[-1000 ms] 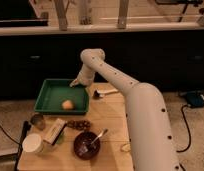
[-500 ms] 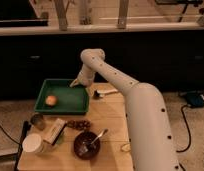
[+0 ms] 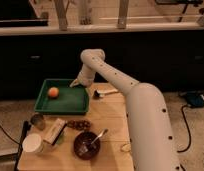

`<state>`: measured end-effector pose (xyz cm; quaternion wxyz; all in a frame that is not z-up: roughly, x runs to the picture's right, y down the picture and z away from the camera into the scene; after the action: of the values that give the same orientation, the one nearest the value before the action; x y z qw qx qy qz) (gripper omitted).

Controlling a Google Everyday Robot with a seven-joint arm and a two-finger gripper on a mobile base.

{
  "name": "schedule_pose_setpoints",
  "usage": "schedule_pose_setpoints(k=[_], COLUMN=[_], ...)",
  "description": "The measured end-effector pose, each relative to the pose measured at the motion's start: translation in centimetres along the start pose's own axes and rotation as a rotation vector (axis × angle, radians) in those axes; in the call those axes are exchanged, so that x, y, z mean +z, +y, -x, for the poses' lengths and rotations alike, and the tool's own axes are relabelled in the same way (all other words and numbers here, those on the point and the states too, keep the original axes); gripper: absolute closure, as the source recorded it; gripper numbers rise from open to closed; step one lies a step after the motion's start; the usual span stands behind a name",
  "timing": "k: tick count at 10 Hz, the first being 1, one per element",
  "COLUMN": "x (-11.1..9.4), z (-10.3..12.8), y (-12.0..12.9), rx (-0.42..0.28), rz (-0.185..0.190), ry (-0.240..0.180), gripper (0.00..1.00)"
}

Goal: Place apple in tray

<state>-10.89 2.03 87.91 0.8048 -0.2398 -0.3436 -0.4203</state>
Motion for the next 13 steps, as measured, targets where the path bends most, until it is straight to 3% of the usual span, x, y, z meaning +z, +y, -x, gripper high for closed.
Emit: schedule_pose_setpoints(k=[6, 13], x=[0.04, 0.11], z=[0.18, 0.24], y=[-0.19, -0.24], rx=[0.009, 0.008], rz=[0.023, 0.025], ry=[0.019, 0.019], gripper=[0.2, 0.2])
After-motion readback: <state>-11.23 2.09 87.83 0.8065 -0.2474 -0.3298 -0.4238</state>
